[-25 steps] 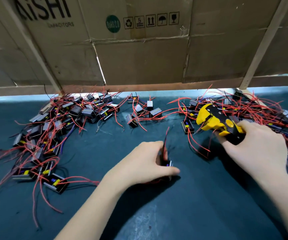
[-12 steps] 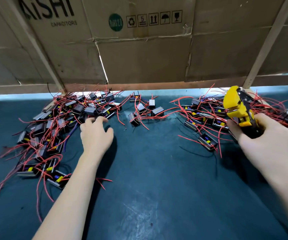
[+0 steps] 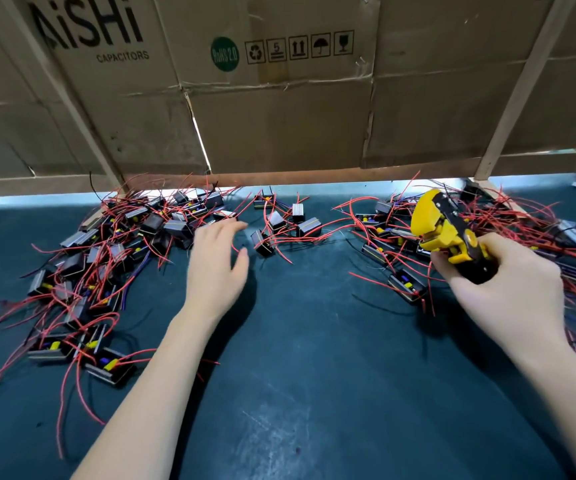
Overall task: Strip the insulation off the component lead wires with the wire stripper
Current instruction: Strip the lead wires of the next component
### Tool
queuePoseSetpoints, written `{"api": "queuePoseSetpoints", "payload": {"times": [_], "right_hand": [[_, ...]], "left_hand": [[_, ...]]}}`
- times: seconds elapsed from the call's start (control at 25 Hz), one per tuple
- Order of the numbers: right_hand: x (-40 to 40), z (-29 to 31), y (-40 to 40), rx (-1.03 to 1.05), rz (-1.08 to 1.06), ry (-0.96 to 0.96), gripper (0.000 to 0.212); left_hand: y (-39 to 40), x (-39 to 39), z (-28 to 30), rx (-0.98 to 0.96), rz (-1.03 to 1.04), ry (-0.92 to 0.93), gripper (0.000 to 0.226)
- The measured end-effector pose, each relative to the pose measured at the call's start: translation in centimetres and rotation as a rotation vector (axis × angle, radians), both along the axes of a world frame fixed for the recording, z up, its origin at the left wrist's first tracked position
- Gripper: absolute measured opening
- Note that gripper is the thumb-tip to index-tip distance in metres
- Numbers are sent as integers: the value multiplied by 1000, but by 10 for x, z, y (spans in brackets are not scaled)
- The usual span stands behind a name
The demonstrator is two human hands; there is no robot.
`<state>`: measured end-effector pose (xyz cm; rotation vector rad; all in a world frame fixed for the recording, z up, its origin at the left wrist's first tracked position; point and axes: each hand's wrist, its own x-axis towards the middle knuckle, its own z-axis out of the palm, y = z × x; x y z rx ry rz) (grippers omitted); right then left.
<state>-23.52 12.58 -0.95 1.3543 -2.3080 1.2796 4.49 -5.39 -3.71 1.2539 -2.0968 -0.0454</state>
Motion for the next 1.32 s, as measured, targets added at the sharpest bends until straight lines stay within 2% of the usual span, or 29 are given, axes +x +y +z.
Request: {"api": "queuePoseSetpoints", "payload": {"times": [0.08,0.16,0.36,0.52,0.6,0.68,0.84,1.0,1.16,1.32], "right_hand": [[1,0,0,15,10,10,31],[2,-1,0,25,14,27,31],[1,-2,-1,59,19,54,29],[1,-3,-1,68,18,68,31],[1,-3,0,58,15,68,31],[0,-3,0,54,12,64,32],[-1,-4,0,64,6,68,31],[-2,-5,-1,83,6,83,31],[-3,-6,-2,102,6,100,29],[-2,-8,-3,125,19,148,34]], "left_hand": [[1,-11,-4,125,-131,-129,56],[-2,-12,-8,190,-151,-179,61],[-6,-2,-11,143,-43,-162,45],[-1,-2,-9,228,44,3,22],[3,4,-2,250,92,31,24],[6,13,8,282,0,-18,27],[21,20,33,550,-369,-142,25],[35,6,35,414,-417,-142,23],[48,-12,35,270,-467,41,32],[65,-32,30,252,-581,43,34]]}}
